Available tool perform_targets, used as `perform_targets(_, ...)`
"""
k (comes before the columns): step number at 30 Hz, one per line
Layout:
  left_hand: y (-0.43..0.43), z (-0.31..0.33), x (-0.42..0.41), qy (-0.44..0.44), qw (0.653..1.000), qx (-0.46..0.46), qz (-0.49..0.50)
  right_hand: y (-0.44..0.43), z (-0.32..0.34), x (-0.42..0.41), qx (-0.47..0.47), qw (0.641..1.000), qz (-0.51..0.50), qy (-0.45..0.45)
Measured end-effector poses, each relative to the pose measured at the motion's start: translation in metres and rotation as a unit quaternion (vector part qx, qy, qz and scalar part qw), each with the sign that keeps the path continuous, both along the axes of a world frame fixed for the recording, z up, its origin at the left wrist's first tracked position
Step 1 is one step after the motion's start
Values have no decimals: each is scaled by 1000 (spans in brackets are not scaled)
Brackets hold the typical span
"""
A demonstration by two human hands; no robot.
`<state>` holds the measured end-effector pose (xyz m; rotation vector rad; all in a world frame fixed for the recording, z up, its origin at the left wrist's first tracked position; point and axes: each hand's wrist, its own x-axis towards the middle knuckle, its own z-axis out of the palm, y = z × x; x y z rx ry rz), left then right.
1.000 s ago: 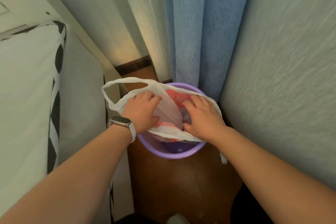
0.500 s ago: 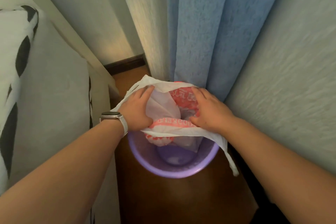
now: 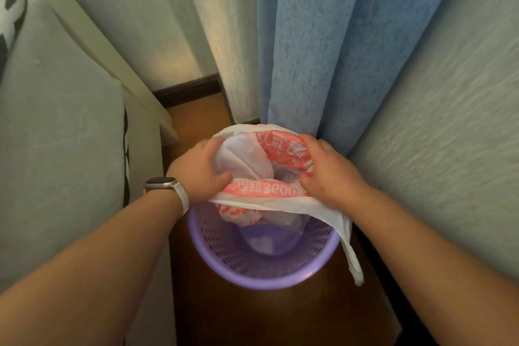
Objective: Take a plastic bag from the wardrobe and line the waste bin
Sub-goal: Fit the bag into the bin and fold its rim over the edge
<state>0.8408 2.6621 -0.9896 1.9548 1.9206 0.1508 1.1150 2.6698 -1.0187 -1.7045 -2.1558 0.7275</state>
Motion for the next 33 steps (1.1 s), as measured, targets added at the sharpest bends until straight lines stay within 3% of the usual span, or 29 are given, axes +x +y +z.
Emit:
perform_targets(2, 2, 7, 8, 84, 987, 107, -86, -1, 0, 0, 9, 1000, -2, 2)
perform_targets(4, 8, 17, 20, 111, 964, 176, -165, -3, 1, 0, 14, 1000, 4, 10)
perform_targets(8, 22, 21, 42, 117, 943, 154, -271, -8, 5, -7, 29, 999, 32, 33)
perform_targets(14, 23, 2, 34, 53, 983, 73, -163, -10, 7, -9, 54, 997, 50, 34)
perform_targets(23, 16, -12, 6, 79, 992, 42, -91, -4, 7, -12, 35, 999, 16, -15)
perform_targets(30, 0, -12, -5, 43, 999, 0, -8, -6, 13, -18, 21, 997, -14, -67)
perform_targets(33, -14, -9, -6, 20, 1000, 15, 11, -13, 19, -26, 0, 999, -8, -48)
